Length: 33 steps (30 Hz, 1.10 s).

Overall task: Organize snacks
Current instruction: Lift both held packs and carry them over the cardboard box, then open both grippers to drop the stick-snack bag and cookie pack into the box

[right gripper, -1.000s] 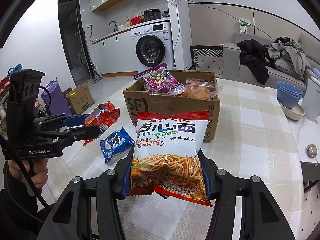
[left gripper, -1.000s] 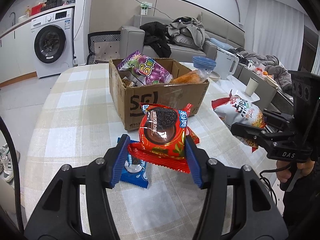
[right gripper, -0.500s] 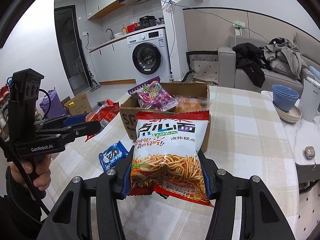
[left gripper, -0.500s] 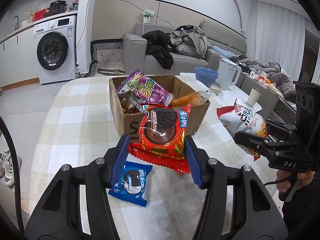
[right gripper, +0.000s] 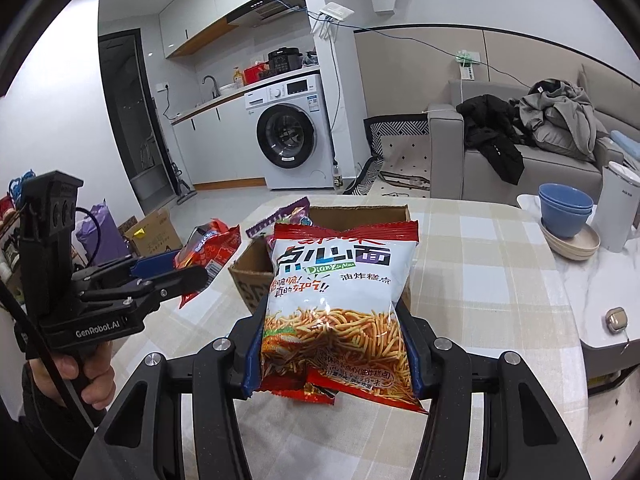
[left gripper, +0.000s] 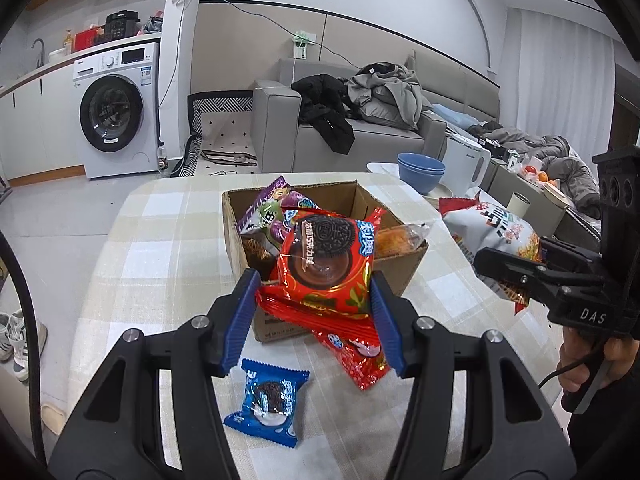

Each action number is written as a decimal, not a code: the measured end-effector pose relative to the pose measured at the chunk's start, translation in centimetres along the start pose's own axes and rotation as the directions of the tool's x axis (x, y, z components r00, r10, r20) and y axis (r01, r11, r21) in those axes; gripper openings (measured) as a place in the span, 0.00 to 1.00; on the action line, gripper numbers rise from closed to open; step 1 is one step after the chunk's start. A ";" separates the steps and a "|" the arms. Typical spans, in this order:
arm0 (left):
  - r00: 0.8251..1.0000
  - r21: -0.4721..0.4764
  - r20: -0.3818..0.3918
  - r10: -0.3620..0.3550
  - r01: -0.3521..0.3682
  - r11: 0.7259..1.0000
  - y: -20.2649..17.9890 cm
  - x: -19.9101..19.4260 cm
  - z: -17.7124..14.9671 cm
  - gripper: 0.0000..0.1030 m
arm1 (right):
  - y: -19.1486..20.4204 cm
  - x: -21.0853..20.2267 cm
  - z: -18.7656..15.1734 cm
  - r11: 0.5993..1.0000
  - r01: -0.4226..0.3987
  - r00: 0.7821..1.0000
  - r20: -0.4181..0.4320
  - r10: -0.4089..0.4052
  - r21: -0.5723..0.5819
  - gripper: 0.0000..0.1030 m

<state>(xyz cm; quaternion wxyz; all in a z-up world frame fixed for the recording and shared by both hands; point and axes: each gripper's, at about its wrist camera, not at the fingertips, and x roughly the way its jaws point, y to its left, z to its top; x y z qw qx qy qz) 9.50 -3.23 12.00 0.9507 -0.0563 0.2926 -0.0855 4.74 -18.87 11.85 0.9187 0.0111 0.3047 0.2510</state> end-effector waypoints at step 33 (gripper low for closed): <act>0.996 0.008 -0.071 0.061 -0.060 0.998 2.0 11.9 4.4 0.51 | -2.6 10.5 6.6 0.999 0.032 0.992 -0.120 -0.033 -0.014 0.53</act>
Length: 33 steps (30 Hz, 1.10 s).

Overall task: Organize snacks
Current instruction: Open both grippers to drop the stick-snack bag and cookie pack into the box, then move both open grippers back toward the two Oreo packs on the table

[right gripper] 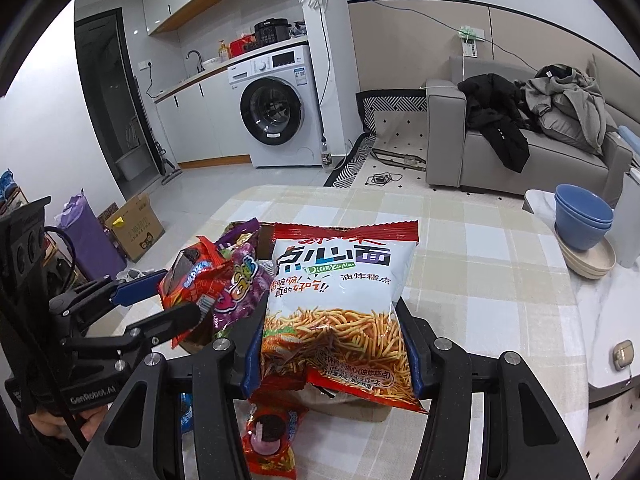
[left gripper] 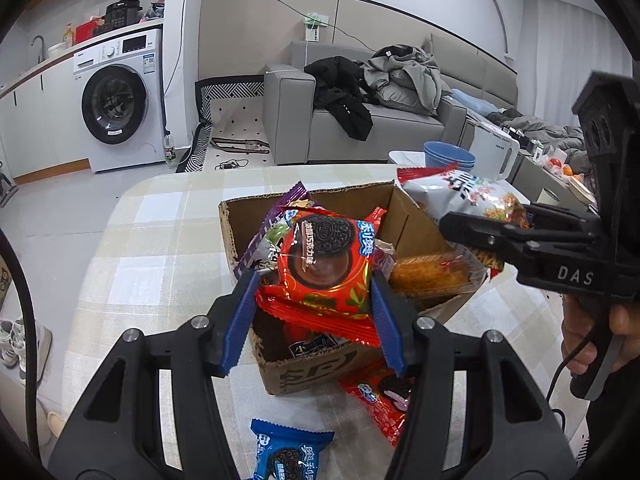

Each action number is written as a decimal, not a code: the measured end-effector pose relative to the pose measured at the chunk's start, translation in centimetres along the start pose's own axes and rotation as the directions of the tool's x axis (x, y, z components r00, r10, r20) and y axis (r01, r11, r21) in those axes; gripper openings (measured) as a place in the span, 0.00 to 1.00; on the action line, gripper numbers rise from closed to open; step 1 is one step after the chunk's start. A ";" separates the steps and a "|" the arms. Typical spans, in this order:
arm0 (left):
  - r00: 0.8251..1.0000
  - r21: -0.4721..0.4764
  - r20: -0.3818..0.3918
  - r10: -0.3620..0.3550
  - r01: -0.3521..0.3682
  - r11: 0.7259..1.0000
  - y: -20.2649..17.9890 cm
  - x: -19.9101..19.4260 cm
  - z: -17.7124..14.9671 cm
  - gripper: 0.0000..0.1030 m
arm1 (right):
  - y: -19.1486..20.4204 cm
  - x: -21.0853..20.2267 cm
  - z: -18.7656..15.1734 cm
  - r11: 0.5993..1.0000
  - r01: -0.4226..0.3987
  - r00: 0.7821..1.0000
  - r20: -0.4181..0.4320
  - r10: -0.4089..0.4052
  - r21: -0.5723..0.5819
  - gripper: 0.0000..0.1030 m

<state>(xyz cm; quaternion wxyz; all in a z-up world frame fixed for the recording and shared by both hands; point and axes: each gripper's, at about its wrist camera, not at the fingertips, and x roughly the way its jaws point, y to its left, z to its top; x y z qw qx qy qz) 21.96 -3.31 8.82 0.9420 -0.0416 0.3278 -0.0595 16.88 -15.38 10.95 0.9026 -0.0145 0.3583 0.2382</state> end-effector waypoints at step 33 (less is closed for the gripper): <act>0.999 0.026 -0.038 -0.022 0.023 0.999 0.0 4.1 -0.9 0.99 | -2.2 -0.7 -1.7 1.000 -0.013 1.000 0.014 0.013 0.014 0.95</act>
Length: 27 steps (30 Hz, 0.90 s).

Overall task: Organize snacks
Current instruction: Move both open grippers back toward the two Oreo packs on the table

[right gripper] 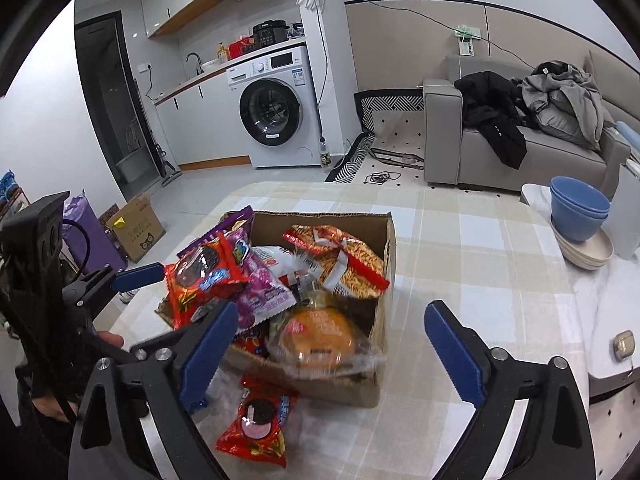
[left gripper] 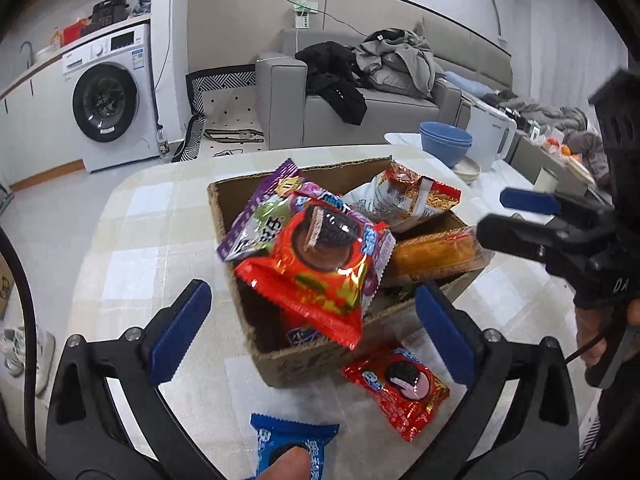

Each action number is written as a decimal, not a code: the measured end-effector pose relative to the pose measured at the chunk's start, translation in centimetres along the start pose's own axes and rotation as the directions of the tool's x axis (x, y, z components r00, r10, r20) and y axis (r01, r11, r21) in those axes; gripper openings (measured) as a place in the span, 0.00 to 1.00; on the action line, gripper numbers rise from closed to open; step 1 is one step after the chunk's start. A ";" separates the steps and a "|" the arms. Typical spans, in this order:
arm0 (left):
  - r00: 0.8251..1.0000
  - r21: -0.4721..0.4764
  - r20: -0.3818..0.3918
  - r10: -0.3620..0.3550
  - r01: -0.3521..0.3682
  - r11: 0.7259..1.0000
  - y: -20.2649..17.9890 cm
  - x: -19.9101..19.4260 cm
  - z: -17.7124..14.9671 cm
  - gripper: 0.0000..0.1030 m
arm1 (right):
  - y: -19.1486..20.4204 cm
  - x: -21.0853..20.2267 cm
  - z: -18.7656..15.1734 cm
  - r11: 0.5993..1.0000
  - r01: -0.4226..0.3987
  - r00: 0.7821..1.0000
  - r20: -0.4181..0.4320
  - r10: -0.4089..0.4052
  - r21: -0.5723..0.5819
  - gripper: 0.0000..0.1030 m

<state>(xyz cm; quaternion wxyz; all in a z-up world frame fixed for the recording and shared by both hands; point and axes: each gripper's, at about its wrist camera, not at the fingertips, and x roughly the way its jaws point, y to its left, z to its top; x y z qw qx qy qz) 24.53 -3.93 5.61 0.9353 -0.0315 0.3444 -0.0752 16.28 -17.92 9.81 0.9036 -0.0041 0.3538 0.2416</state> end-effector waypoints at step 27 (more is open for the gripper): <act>0.997 -0.040 -0.024 0.072 -0.073 0.997 3.1 -8.1 -9.5 0.99 | 2.1 -2.9 -8.8 0.994 -0.081 0.997 0.009 0.081 0.067 0.99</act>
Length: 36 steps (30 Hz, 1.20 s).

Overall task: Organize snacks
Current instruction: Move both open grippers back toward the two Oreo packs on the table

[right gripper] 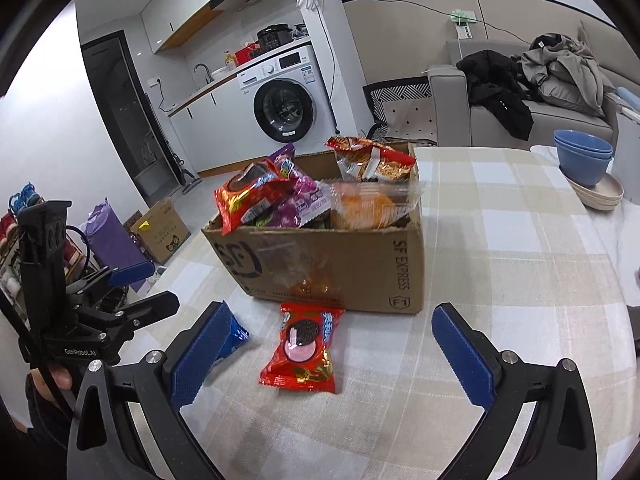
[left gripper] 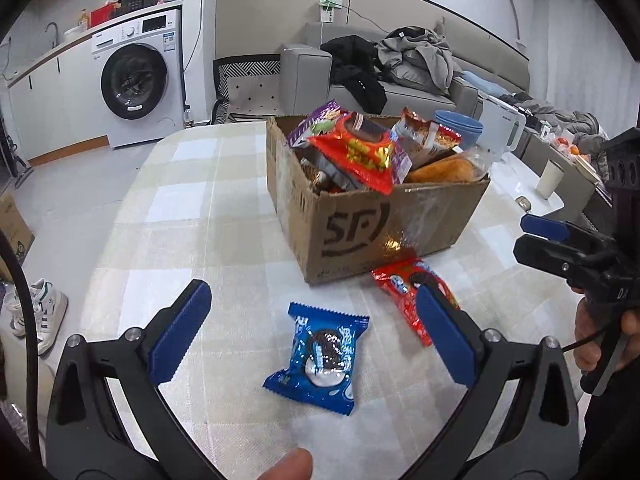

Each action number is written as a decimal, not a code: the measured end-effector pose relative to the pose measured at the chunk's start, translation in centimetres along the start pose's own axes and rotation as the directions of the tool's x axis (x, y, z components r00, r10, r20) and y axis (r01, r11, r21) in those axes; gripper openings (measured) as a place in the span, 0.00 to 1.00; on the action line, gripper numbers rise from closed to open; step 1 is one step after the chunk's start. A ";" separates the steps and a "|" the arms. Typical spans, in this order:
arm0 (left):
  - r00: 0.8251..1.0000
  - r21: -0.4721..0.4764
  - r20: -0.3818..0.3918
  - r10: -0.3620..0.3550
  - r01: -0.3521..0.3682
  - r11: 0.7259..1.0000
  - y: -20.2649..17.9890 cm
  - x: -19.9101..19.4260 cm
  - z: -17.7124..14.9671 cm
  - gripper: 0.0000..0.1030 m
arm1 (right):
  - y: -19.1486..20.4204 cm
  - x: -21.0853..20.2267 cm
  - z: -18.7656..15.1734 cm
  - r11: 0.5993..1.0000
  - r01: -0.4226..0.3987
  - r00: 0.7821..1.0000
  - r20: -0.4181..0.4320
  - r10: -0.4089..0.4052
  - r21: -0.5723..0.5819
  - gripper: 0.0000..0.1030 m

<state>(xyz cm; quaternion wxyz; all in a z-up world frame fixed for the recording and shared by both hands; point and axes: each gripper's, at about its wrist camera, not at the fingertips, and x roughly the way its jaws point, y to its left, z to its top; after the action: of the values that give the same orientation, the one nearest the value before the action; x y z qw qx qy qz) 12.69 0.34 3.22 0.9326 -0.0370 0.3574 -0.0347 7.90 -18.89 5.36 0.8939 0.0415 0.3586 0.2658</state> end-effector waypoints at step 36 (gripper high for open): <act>0.988 0.017 -0.151 0.015 -0.013 1.000 0.3 5.1 -2.4 0.99 | 3.5 8.4 -3.7 0.994 0.088 0.975 -0.201 -0.098 -0.057 0.99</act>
<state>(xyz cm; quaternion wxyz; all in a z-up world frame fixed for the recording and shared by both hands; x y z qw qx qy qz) 14.91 0.03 -1.96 0.9033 -0.0242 0.4269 -0.0337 8.91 -12.09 -1.64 0.8648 -0.0238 0.4432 0.2349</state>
